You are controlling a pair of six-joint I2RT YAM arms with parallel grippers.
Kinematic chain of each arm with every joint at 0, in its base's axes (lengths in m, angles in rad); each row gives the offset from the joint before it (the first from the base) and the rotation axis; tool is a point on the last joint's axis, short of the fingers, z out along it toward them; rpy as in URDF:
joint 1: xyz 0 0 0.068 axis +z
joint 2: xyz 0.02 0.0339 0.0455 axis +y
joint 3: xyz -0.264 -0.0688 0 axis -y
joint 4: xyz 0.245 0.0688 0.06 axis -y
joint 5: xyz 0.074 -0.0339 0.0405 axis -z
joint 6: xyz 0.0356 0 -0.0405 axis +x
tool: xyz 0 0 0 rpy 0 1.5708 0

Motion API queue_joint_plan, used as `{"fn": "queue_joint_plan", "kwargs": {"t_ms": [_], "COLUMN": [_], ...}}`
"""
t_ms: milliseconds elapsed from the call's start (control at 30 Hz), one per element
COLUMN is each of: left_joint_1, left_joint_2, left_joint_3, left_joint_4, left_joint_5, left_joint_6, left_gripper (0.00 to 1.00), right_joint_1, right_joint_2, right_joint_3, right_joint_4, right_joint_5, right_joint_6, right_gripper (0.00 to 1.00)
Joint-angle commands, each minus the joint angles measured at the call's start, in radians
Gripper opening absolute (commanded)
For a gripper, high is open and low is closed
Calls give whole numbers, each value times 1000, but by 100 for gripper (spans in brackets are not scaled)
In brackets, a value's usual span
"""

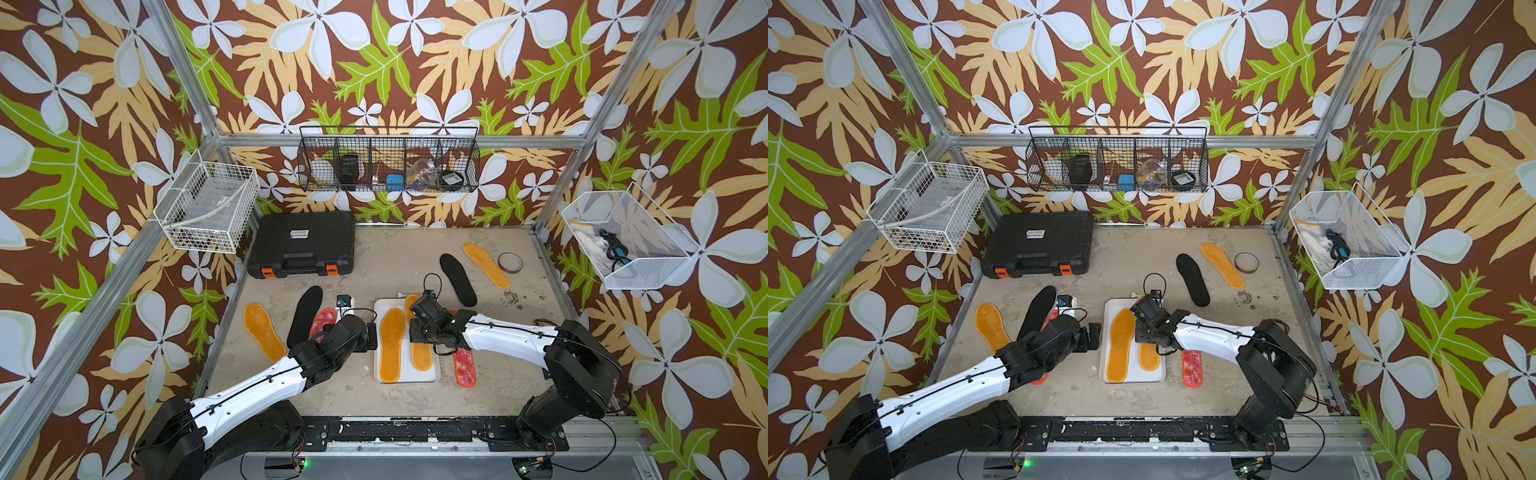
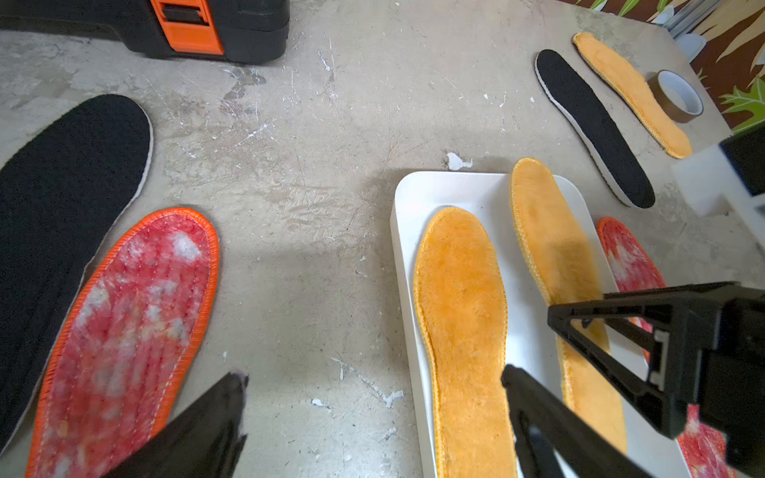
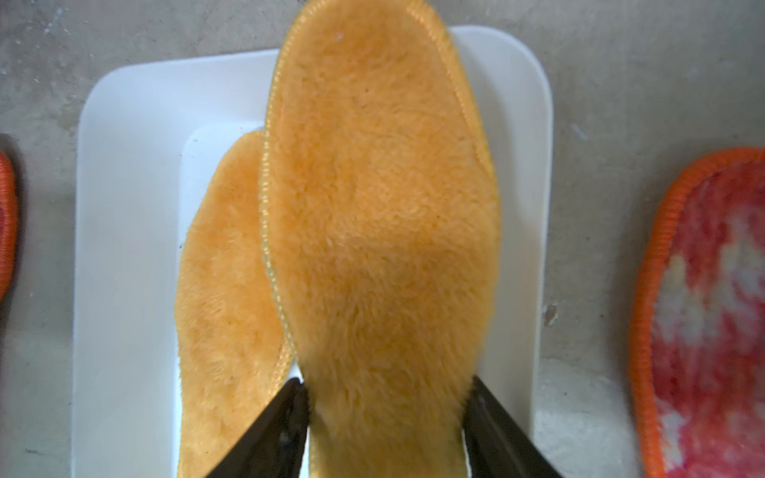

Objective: Put the insoles into the storage box
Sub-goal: Place the insole in the storage box.

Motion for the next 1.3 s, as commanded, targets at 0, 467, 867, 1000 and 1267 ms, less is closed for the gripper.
{"fn": "queue_joint_plan", "kwargs": {"t_ms": [0, 467, 867, 1000, 1267], "left_joint_1": [2, 2, 2, 4, 4], "left_joint_2": [-1, -10, -32, -43, -45], "left_joint_3": [-3, 6, 8, -2, -12], "left_joint_4": [0, 3, -2, -13, -17], "left_joint_5": [-3, -15, -42, -43, -29], "left_joint_6": [0, 26, 9, 2, -2], "left_gripper": [100, 100, 100, 100, 100], "right_joint_1": [4, 35, 107, 107, 108], "right_joint_2": [20, 75, -27, 54, 134], "right_joint_3": [6, 108, 97, 117, 140], "right_joint_4": [7, -108, -15, 8, 30], "right_joint_5": [35, 121, 33, -44, -46], "right_joint_6": [39, 19, -67, -96, -103], "right_gripper": [64, 79, 72, 66, 62]}}
